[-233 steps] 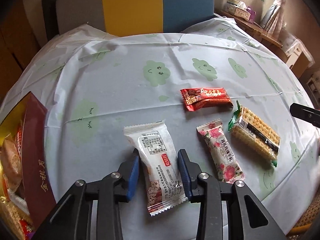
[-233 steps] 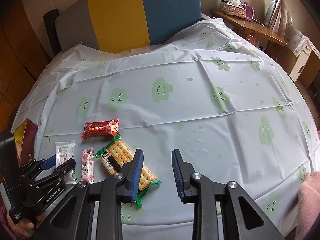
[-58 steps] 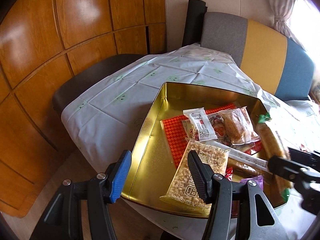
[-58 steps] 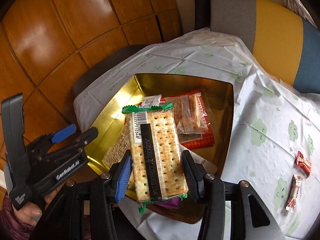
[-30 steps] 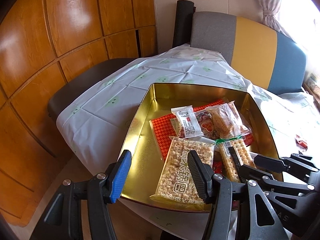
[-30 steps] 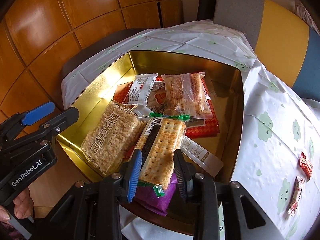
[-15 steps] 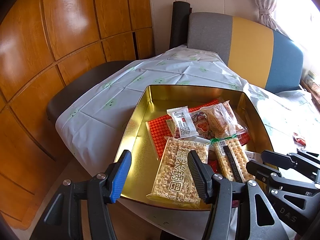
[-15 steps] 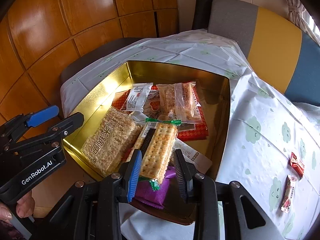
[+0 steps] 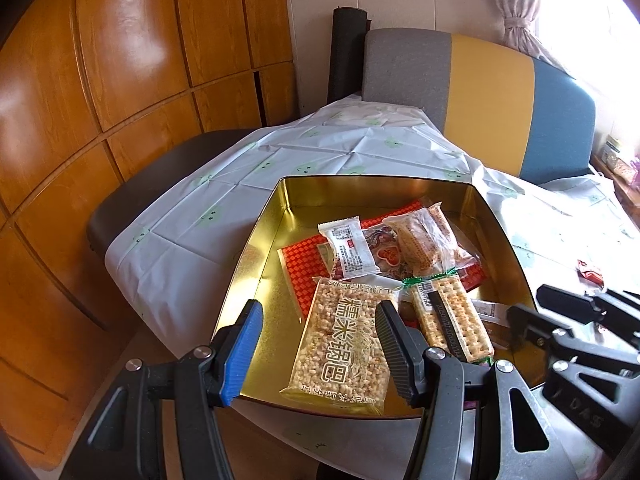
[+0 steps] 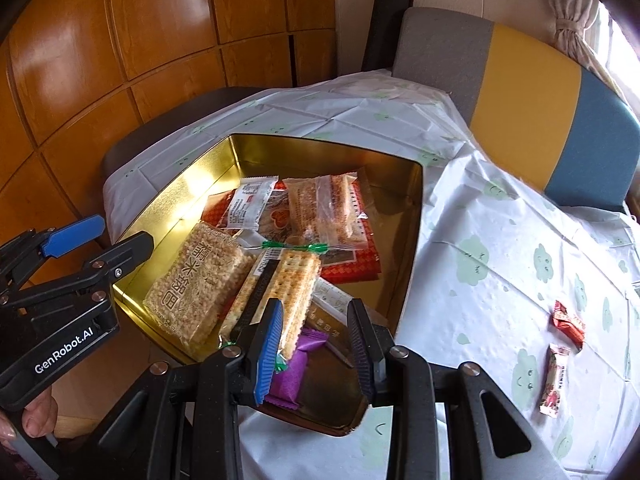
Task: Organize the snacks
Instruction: 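Carry the cracker pack into the gold tray and open the right tool, then move both tools back over the pink stick pack and red candy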
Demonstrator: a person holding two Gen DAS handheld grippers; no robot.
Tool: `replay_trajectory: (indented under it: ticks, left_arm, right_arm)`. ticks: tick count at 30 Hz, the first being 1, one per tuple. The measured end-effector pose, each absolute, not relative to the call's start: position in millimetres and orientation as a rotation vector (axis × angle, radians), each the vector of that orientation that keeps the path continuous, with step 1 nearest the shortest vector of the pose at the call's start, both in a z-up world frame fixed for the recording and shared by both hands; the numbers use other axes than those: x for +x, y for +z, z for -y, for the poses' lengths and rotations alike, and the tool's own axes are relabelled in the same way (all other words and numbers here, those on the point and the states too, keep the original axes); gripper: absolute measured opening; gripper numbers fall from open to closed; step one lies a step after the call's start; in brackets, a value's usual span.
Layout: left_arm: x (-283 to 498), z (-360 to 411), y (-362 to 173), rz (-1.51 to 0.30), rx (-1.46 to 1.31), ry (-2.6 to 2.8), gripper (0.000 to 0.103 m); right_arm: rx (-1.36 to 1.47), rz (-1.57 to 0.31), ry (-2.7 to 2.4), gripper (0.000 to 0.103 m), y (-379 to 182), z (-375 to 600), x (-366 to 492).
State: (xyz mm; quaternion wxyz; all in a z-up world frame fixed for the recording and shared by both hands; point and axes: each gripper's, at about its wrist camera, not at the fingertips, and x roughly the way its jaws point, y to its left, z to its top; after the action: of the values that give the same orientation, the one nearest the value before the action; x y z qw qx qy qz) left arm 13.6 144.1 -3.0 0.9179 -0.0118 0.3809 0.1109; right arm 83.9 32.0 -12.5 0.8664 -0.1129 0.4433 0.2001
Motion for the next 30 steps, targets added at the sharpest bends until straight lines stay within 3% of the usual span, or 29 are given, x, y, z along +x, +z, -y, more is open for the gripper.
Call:
replay_trajectory:
  ticks: [30]
  left_arm:
    - [25, -91, 10, -0.78, 0.072, 0.149, 0.059]
  right_arm:
    - [-0.288, -0.795, 0.251, 0.034, 16, 30, 75]
